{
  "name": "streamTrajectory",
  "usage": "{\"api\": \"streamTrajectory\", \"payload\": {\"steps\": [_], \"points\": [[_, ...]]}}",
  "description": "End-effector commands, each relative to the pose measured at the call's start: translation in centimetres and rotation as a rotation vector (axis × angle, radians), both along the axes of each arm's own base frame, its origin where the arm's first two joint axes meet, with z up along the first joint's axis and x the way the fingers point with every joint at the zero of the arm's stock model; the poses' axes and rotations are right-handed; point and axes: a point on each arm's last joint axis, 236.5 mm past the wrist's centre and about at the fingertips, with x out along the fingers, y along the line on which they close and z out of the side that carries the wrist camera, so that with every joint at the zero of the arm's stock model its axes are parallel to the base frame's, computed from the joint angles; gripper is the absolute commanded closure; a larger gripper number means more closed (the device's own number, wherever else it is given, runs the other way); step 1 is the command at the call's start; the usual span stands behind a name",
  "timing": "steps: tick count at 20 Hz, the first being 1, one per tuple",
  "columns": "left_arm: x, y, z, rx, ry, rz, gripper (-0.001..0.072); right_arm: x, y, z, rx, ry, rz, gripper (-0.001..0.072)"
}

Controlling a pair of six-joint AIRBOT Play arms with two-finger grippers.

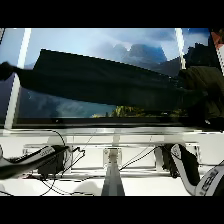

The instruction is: Fold the clothes and pants, and hang the long-sleeved shirts on hangers.

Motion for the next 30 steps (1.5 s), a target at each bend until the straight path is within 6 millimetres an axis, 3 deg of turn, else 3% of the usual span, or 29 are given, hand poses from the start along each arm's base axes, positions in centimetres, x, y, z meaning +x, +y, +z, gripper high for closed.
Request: {"api": "streamTrajectory", "payload": {"steps": [1,4,8,9,10,11,14,17,20,21,22,24,25,27,30], "points": [[7.7,-2.1,-0.9,-0.062,-0.060,0.006,0.0694,5.8,-1.4,-1.5,0.067,-0.123,-0.078,0.0694],[12.2,-3.1,-1.3,-0.049,-0.093,-0.028,0.0693,10.5,-1.3,-3.3,-0.003,-0.186,-0.072,0.0694],[15.2,-2.2,-1.5,-0.078,-0.201,0.075,0.0680,14.8,-1.8,-4.8,-0.013,-0.292,-0.182,0.0692],[15.3,-2.2,-1.5,-0.075,-0.203,0.075,0.0524,15.3,-1.7,-4.9,-0.027,-0.301,-0.178,0.0583],[15.2,-2.3,-1.6,-0.074,-0.199,0.072,0.0049,15.6,-1.4,-4.9,-0.035,-0.302,-0.165,0.0228],[15.1,-2.4,-1.6,-0.082,-0.196,0.070,-0.0006,15.7,-0.9,-4.7,-0.055,-0.302,-0.136,0.0003],[14.2,-3.4,-0.8,-0.108,-0.161,0.031,-0.0005,15.9,0.6,-4.1,-0.070,-0.280,-0.059,0.0023],[12.3,-3.1,0.9,-0.131,-0.128,0.006,0.0000,16.0,1.4,-3.2,-0.060,-0.264,-0.014,0.0025],[7.9,-1.7,1.1,-0.080,0.012,-0.043,0.0011,16.0,2.2,-2.3,-0.107,-0.250,0.079,0.0025],[5.7,-1.3,0.1,-0.073,0.108,-0.055,0.0030,15.9,2.5,-2.1,-0.116,-0.244,0.104,0.0025],[3.3,-0.8,-1.4,-0.086,0.214,-0.051,0.0099,15.8,2.7,-2.1,-0.121,-0.235,0.127,0.0025],[-1.3,-0.4,-5.0,-0.116,0.411,-0.052,0.0111,15.6,3.1,-2.3,-0.122,-0.218,0.154,0.0025],[-2.6,-0.7,-6.5,-0.148,0.452,-0.048,0.0111,15.4,3.3,-2.5,-0.117,-0.211,0.160,0.0025],[-2.9,-2.0,-8.9,-0.231,0.440,-0.025,0.0109,15.3,3.5,-2.7,-0.131,-0.202,0.186,0.0025],[-0.6,-3.1,-11.5,-0.392,0.289,0.106,0.0105,15.3,3.5,-2.7,-0.143,-0.201,0.199,0.0025]]}}
